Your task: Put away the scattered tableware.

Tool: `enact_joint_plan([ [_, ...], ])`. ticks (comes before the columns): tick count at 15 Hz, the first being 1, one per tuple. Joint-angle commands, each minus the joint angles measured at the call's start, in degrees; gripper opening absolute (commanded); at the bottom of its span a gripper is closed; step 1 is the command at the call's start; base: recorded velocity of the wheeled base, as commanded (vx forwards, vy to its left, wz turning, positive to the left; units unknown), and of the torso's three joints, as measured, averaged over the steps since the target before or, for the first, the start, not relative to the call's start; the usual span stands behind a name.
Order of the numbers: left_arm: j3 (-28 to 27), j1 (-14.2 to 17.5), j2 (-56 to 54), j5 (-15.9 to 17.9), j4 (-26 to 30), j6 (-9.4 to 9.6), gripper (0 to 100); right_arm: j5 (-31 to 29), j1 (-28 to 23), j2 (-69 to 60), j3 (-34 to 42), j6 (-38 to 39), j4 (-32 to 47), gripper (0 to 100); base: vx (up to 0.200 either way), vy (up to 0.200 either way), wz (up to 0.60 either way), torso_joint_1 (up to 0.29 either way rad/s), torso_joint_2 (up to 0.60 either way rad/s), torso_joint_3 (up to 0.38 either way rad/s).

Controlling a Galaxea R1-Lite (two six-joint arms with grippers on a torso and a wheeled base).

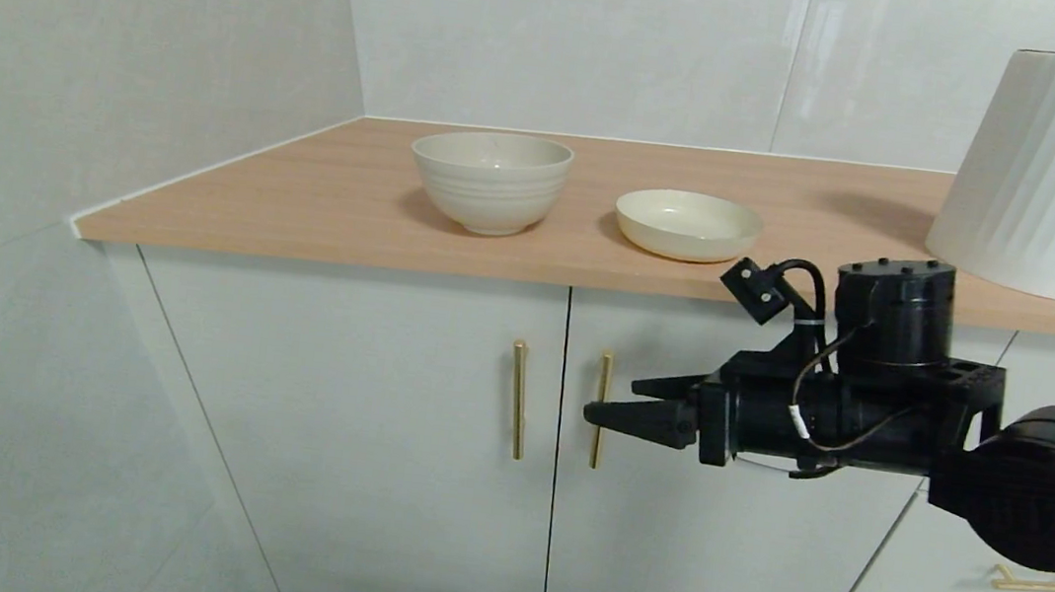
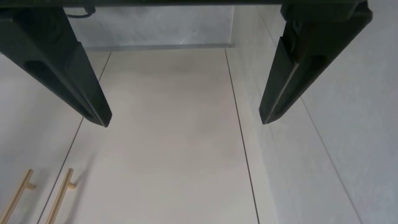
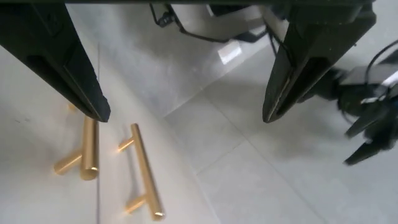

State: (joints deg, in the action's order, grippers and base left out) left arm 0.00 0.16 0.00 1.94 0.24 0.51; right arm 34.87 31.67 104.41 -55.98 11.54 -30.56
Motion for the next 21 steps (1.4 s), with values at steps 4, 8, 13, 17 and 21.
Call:
enact_joint_plan([
  [4, 0.0, 0.02, 0.0, 0.0, 0.02, 0.02, 100, -2.96, 0.5, 8.0, -1.41, 0.5, -2.13, 100, 0.0, 0.0, 0.0, 0.0, 0.0, 0.0],
  [8, 0.0, 0.02, 0.0, 0.0, 0.02, 0.02, 100, -6.83, 0.58, 12.13, -1.15, 1.02, -11.1, 100, 0.0, 0.0, 0.0, 0.0, 0.0, 0.0],
  [13, 0.0, 0.02, 0.0, 0.0, 0.02, 0.02, 100, -7.09, 3.05, 12.83, -1.06, 3.05, -12.68, 100, 0.0, 0.0, 0.0, 0.0, 0.0, 0.0],
  [17, 0.0, 0.02, 0.0, 0.0, 0.02, 0.02, 100, -7.09, 3.4, 12.39, -0.01, 5.15, -14.44, 100, 0.0, 0.0, 0.0, 0.0, 0.0, 0.0],
  [21, 0.0, 0.02, 0.0, 0.0, 0.02, 0.02, 100, -6.74, 4.72, 10.81, 4.56, 5.51, -16.55, 100, 0.0, 0.0, 0.0, 0.0, 0.0, 0.0],
])
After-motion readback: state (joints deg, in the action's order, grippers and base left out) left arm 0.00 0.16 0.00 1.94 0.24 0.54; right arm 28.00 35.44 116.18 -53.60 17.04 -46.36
